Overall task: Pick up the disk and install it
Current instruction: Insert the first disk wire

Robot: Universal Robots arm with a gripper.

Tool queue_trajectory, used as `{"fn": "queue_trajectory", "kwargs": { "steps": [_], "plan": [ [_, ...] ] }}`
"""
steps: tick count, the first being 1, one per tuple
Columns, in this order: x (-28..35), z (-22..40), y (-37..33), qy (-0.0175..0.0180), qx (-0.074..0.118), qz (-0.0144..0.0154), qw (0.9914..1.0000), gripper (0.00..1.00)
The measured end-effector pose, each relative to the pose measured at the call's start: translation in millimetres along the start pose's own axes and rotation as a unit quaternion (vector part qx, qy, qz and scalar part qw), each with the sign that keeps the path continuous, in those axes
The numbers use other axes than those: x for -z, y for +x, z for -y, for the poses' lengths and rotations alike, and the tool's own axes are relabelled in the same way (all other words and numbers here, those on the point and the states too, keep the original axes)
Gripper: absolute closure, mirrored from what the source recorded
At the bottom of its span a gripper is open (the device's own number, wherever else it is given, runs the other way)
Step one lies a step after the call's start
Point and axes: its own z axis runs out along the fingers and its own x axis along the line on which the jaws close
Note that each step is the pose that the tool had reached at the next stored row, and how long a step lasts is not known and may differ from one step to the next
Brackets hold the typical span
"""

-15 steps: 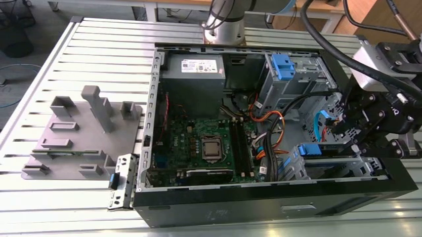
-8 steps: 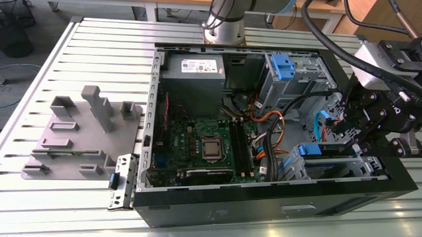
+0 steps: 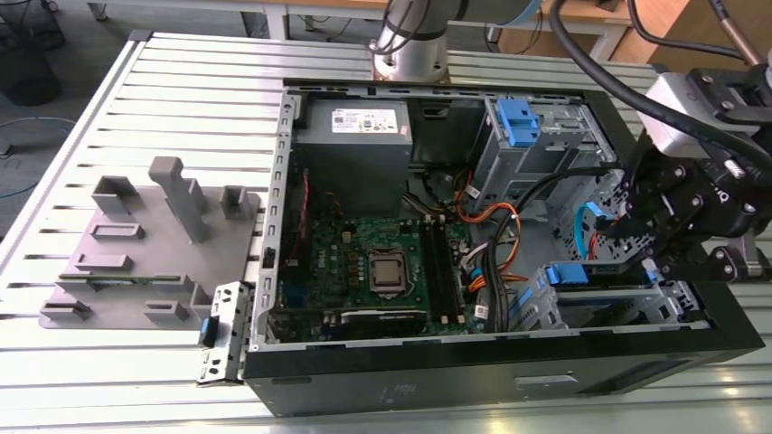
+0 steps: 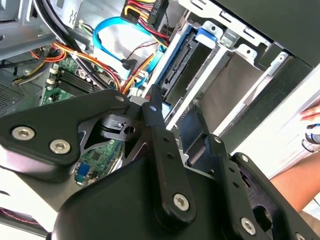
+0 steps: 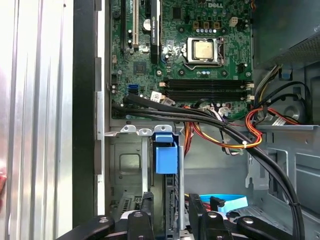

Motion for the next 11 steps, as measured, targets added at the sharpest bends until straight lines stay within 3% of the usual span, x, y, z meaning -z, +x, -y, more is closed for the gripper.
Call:
{"fn": "queue_trajectory", "kwargs": {
  "steps": [4, 11],
  "plan": [
    [-0.2, 0.0, -4.1, 0.0000, 0.000, 0.0000, 1.00000, 0.58],
    [2.1, 0.0, -4.9, 0.0000, 0.000, 0.0000, 1.00000, 0.58]
  ]
}}
